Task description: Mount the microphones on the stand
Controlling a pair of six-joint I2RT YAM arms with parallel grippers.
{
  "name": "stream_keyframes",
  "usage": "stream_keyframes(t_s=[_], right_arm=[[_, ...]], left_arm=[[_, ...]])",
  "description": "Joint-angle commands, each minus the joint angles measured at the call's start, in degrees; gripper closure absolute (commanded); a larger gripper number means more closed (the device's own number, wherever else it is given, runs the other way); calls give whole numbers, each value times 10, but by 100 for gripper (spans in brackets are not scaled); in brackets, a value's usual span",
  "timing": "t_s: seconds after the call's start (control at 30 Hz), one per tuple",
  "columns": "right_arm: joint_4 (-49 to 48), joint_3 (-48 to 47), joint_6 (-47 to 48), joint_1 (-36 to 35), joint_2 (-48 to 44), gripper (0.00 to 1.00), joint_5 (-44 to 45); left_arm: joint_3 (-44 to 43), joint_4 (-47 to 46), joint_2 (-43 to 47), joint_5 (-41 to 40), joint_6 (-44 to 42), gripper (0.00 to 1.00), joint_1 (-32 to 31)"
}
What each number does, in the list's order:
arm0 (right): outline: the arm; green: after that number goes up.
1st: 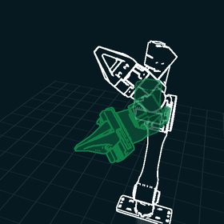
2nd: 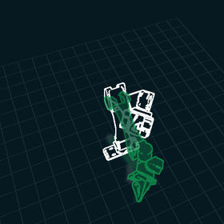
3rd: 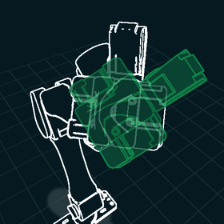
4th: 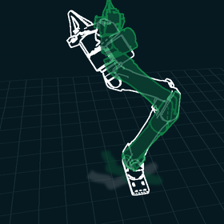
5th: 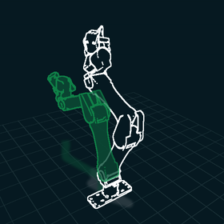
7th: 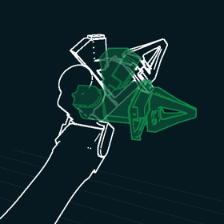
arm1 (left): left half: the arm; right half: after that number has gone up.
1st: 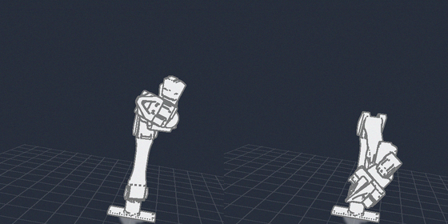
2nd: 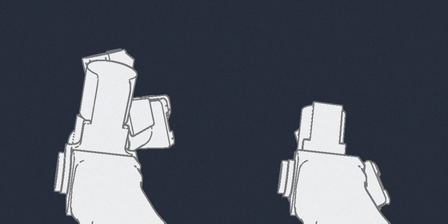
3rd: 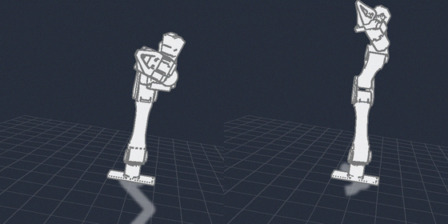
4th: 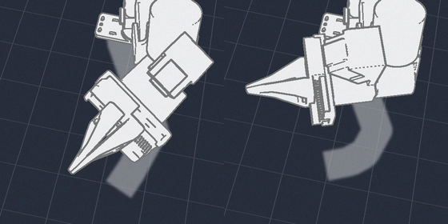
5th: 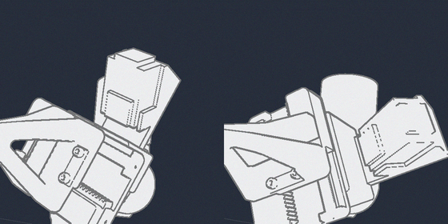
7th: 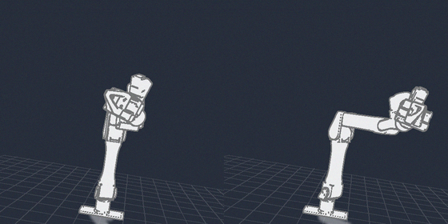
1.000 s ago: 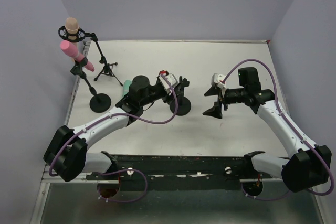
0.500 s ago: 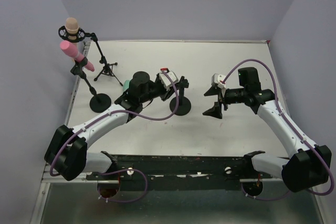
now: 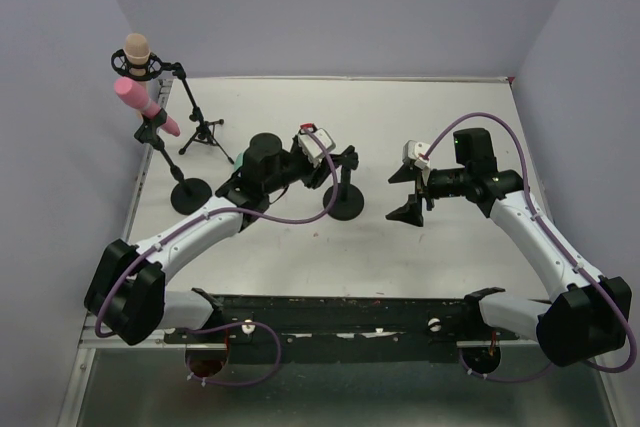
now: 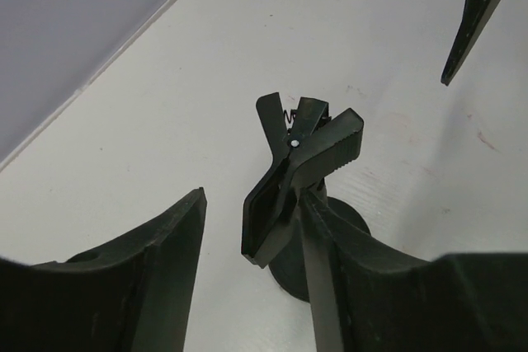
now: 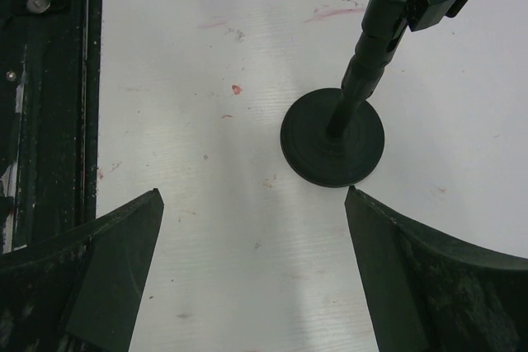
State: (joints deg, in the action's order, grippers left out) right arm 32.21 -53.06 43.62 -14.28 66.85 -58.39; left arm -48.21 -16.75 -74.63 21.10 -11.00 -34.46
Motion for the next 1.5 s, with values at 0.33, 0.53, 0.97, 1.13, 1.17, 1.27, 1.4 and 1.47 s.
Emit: stream_keyframes(t_s=[0.33,0.53,0.97,1.13,1.17,1.27,1.4,1.47], right_arm=[[-1,1,11,1,0,0,-17],[-3,1,8,0,4,0,-17],[-6,1,-2,0,13,0,-23],[-7,0,-8,0,14,0,-20],[-7,0,-12,0,14,1,-20],[-22,1,-31,0,18,0,-16],[-51,15,-49,0,26,0,-14],[-71,30,-47,0,28,0,-21]], left_arm=[[70,25,134,-60,137,1,46],[94,94,176,-31,289,1,108],[47,343,100,-279,324,1,112],[43,347,74,-337,328,6,119],[41,346,68,-333,328,6,121],[38,324,59,-243,325,11,122],[57,276,79,-78,316,12,116],[70,253,102,-45,318,11,109]])
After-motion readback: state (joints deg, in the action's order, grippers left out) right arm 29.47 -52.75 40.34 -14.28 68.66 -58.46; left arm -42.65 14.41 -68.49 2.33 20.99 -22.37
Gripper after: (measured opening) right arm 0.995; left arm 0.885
